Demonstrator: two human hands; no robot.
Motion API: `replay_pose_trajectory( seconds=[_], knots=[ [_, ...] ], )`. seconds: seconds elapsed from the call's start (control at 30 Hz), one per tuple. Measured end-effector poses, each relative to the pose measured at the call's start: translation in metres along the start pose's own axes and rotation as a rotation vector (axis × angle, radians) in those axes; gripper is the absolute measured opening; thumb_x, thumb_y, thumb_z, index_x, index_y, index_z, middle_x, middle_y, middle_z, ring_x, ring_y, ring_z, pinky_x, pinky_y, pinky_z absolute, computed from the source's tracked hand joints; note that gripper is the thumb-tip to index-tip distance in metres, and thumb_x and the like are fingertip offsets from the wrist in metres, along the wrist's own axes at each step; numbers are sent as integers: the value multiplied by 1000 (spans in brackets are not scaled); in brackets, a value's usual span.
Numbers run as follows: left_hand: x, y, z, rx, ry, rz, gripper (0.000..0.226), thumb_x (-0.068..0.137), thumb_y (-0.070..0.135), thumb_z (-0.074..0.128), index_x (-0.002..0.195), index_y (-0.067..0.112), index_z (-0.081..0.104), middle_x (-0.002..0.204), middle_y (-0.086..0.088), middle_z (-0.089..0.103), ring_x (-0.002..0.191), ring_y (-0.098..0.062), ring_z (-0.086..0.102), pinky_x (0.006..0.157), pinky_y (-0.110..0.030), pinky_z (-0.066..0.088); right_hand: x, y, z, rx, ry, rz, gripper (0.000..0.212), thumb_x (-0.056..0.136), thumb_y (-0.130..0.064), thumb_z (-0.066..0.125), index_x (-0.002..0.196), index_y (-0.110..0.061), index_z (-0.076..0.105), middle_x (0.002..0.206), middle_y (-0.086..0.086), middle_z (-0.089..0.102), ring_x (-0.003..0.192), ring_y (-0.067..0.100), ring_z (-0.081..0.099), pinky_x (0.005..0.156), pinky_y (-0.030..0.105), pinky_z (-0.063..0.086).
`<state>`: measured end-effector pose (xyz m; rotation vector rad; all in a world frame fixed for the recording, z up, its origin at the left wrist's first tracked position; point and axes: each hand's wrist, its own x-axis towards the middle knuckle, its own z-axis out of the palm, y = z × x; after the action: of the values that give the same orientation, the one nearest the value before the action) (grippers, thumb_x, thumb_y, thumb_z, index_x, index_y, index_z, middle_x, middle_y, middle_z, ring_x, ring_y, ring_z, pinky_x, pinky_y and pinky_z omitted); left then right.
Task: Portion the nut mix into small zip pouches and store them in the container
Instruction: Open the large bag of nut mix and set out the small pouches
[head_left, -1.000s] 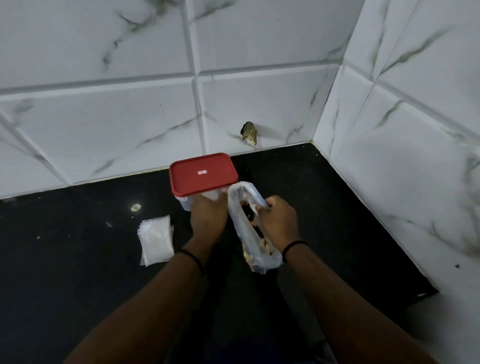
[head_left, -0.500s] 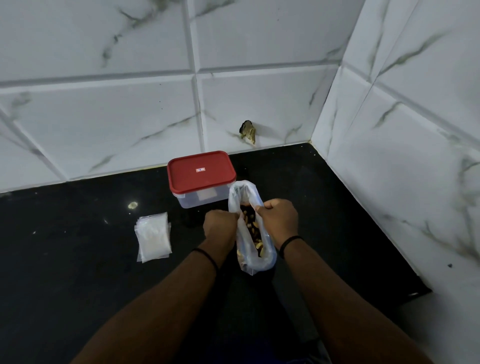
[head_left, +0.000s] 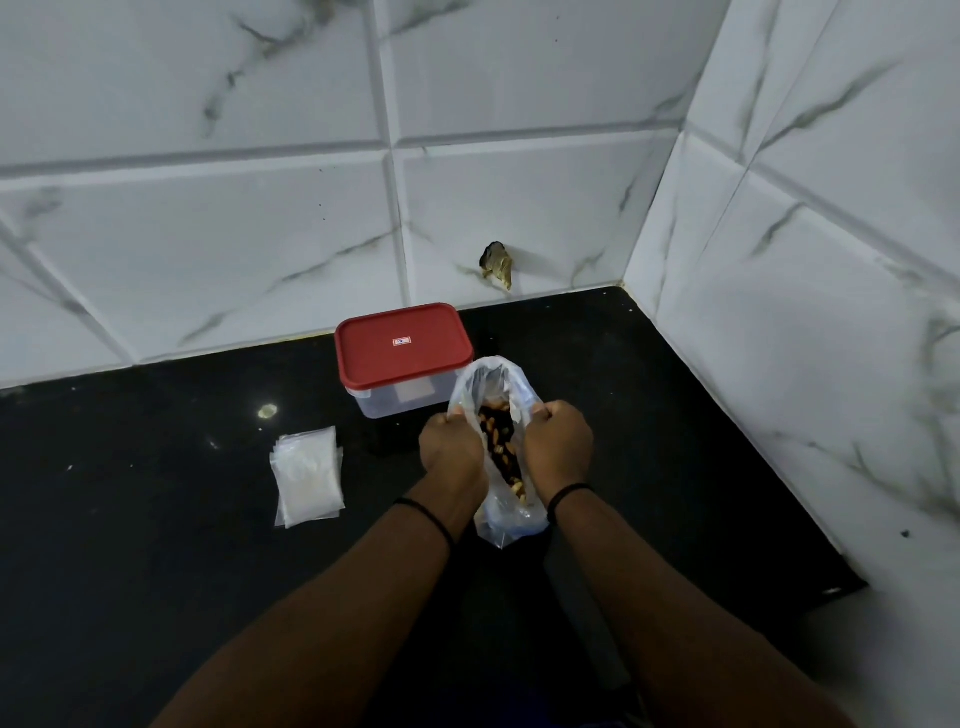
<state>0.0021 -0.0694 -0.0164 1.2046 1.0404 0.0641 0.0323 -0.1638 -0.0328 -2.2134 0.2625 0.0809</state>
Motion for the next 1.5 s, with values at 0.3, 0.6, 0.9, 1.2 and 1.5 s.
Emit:
replay_pose_trajectory(
  seconds=[0.3, 0.6, 0.9, 1.2, 1.5],
  knots=[
    [15, 14, -35, -387, -121, -251, 29, 93, 11, 41, 95, 2, 69, 99, -21, 69, 93, -34, 65, 93, -48, 51, 24, 7, -11, 108, -206, 307, 32, 100, -20, 41, 99, -1, 67, 105, 19, 65, 97, 34, 62, 76, 34, 44],
    [34, 29, -64, -124, -186, -349, 15, 80, 16, 49, 66, 11, 51, 64, -11, 60, 59, -28, 61, 60, -35, 56, 31, 19, -43, 590, -429, 694, 31, 87, -27, 53, 59, -12, 54, 53, 6, 57, 51, 23, 60, 52, 29, 53],
    [47, 25, -56, -53, -350, -136, 36, 102, 29, 46, 120, 3, 64, 116, -20, 70, 111, -34, 65, 100, -49, 49, 29, 36, -39, 354, -513, 610, 27, 96, -27, 47, 80, -11, 63, 74, 9, 65, 68, 23, 61, 64, 32, 52],
    [41, 8, -45, 767, -22, 237, 73, 78, 52, 67, 133, 11, 44, 134, -17, 46, 123, -36, 48, 98, -45, 46, 17, 33, -30, -49, -568, 341, 42, 102, -38, 42, 103, -4, 66, 83, 14, 68, 69, 24, 66, 61, 32, 55],
    [20, 0, -72, 777, -257, -162, 56, 92, 60, 56, 110, 7, 51, 96, -15, 60, 81, -26, 64, 62, -36, 54, 33, 4, -10, -307, -258, -318, 24, 98, -32, 56, 94, -11, 68, 88, 5, 68, 86, 22, 65, 78, 39, 54]
  ],
)
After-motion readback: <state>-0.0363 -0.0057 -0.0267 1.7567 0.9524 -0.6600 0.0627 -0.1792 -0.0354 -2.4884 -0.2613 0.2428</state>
